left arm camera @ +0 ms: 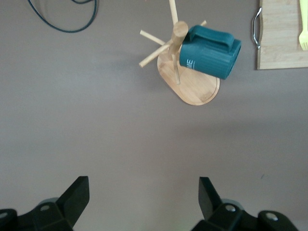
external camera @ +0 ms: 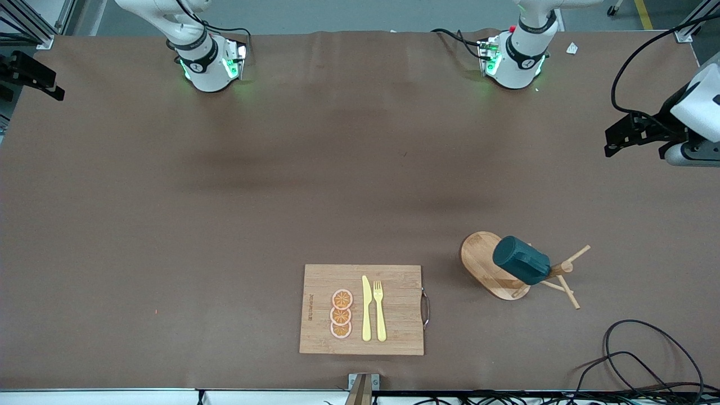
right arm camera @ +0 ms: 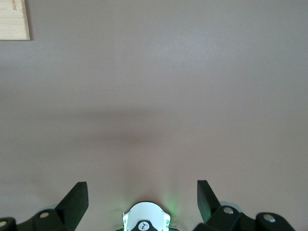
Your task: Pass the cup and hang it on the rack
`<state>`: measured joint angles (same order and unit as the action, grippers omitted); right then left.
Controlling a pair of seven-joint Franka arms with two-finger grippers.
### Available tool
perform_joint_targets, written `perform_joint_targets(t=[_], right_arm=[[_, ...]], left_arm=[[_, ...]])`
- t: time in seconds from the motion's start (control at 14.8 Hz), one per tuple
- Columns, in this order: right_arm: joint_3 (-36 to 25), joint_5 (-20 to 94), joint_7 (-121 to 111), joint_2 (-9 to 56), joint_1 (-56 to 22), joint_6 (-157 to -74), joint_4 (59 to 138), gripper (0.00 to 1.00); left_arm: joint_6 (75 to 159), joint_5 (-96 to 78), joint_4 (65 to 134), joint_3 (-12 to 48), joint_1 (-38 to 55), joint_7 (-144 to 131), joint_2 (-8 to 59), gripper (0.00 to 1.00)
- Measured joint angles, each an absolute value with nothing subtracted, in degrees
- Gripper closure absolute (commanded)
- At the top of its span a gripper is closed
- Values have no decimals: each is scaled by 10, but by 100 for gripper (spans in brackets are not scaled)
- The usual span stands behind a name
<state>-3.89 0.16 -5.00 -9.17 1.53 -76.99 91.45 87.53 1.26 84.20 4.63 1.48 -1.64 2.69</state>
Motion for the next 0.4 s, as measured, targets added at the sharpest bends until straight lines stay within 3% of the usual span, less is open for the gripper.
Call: perform_joint_targets(t=[0.4], right_arm=[[-39,2,-50,-92,15,-770,914,0]], left_arm=[[878,13,834,54,23,-38,29,0]])
